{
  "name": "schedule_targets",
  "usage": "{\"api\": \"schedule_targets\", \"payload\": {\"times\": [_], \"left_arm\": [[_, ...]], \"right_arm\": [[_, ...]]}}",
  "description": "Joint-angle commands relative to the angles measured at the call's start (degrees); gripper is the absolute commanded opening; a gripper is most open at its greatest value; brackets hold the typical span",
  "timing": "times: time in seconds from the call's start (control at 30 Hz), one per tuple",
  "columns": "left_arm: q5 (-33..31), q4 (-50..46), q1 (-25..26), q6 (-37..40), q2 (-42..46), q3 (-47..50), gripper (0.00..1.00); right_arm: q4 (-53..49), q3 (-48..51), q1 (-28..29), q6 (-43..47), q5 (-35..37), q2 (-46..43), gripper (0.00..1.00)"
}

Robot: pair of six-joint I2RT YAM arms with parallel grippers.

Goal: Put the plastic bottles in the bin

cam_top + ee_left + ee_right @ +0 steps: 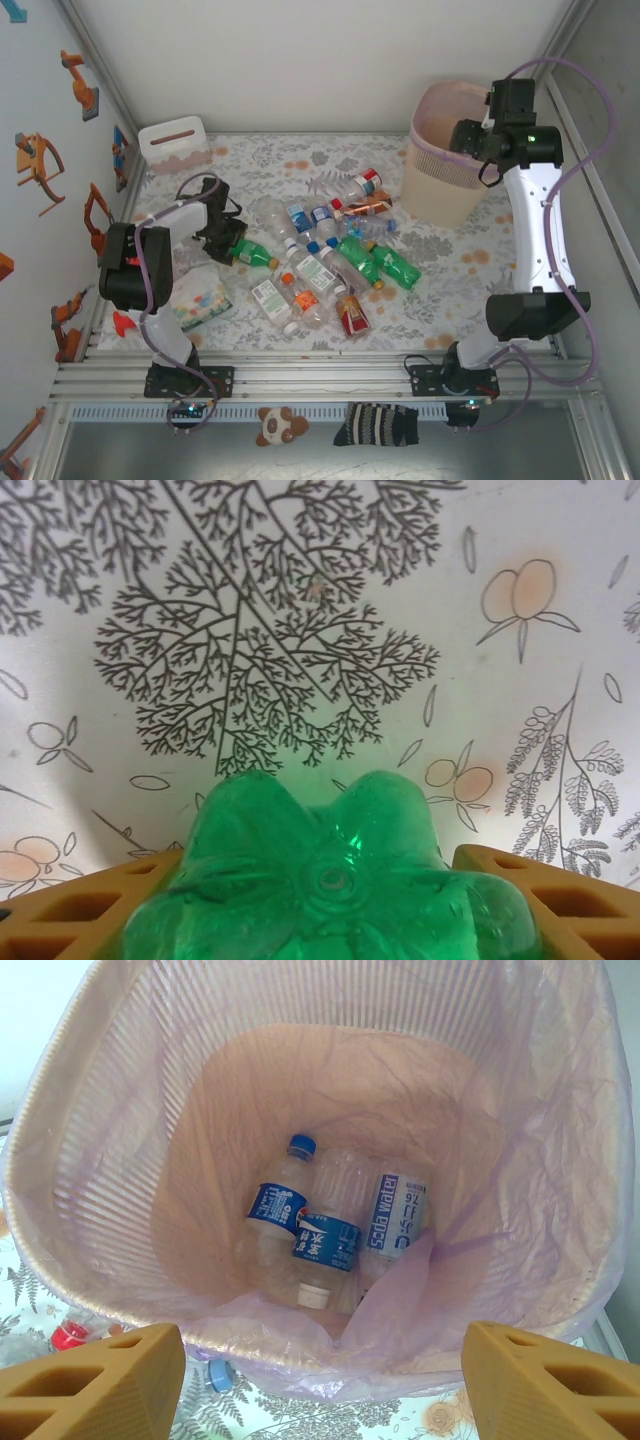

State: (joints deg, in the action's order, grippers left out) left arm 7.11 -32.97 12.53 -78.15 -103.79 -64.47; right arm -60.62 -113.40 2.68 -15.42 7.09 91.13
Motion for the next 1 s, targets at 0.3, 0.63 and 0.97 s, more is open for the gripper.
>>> {"api": "schedule_targets", "payload": {"times": [0.3, 0.63, 0.97], "left_arm": [[-1.85, -2.76, -0.34, 2.53, 3.64, -2.57, 0.54], [-4.7, -1.5, 0.16, 13.05, 14.62, -3.24, 0.51], [3.36, 18.33, 1.78, 27.46, 30.27, 1.99, 0.5]], "right_arm": [[-0.37, -1.29, 1.01, 0.18, -0.37, -2.07, 0.71], [8.66, 5.8, 1.29, -1.66, -16.09, -7.94, 0.69], [28.36, 20.31, 2.46, -5.76, -37.33, -16.2, 0.65]]}}
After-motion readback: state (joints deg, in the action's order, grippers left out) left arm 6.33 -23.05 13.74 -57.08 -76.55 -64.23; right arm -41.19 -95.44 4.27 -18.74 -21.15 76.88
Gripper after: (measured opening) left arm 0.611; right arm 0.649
